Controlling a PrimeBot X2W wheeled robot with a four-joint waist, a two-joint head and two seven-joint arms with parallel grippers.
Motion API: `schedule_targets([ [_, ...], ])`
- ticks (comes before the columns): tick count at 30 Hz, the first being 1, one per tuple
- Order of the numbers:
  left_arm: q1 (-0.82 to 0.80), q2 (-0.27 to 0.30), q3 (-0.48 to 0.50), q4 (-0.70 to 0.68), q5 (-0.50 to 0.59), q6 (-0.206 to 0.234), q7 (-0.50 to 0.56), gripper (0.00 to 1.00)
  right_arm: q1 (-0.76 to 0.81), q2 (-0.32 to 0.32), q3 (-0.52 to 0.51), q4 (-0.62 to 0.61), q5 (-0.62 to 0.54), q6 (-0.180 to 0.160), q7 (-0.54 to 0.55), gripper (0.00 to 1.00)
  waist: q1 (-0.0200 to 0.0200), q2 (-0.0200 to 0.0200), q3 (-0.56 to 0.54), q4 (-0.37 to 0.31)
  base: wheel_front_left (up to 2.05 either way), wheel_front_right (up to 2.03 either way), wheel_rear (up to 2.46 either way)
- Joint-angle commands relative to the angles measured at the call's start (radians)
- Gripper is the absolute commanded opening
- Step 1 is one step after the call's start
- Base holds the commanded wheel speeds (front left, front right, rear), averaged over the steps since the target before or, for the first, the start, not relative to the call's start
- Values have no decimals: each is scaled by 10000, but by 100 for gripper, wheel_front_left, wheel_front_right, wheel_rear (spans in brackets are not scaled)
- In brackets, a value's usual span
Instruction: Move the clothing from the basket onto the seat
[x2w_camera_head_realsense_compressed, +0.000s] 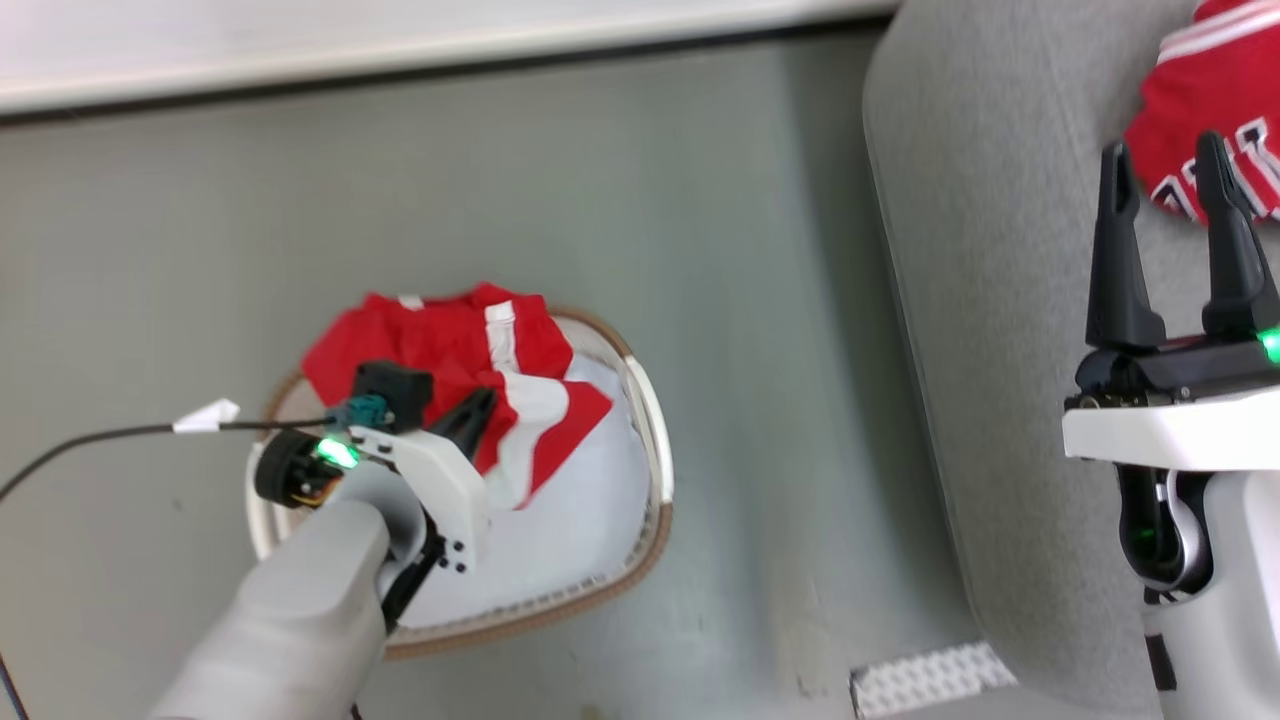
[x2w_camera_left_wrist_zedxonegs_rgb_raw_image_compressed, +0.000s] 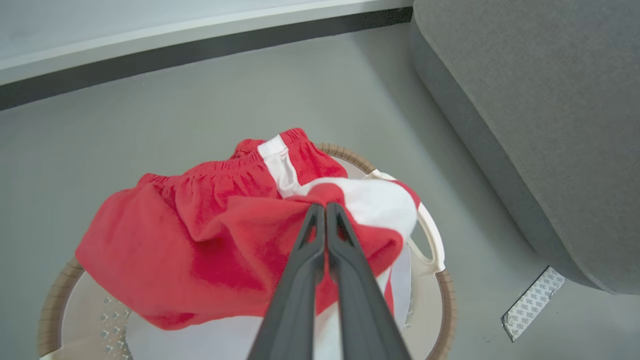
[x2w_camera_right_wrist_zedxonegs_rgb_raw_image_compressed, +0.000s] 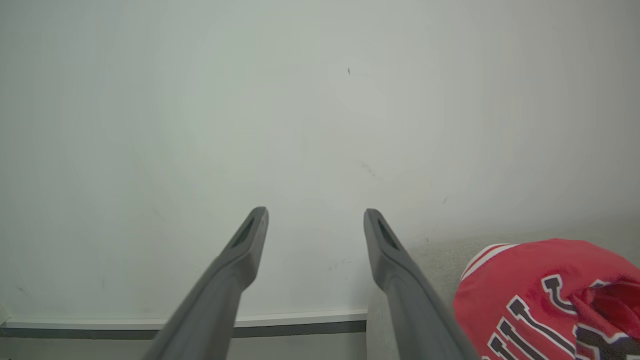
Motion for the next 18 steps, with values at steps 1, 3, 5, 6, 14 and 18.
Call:
schedule_targets([
  [1,248,-11,-65,-141,-80,20,-83,0,208,-96,-75,75,42,-22,-33,100,1,0,-790,373,0,0,0],
  [3,377,-37,-115,-322,-125,20,-138,0,370,-162,-121,164,49,-22,-33,100,1,0,-1194,491,0,0,0],
  [5,470,-36,-77,-531,-142,20,-159,0,528,-225,-145,241,57,-22,-33,100,1,0,-1582,608,0,0,0],
  [6,486,-4,25,-719,-117,20,-158,0,608,-256,-144,269,63,-22,-33,100,1,0,-1757,666,0,0,0],
  [14,1067,206,833,-2325,516,156,-158,0,1219,-411,-260,519,112,-22,-33,100,1,0,-2966,1108,0,0,0],
  [18,1480,286,1203,-3205,931,203,-158,0,1585,-488,-259,637,169,-22,-31,100,1,0,-3569,1310,0,0,0],
])
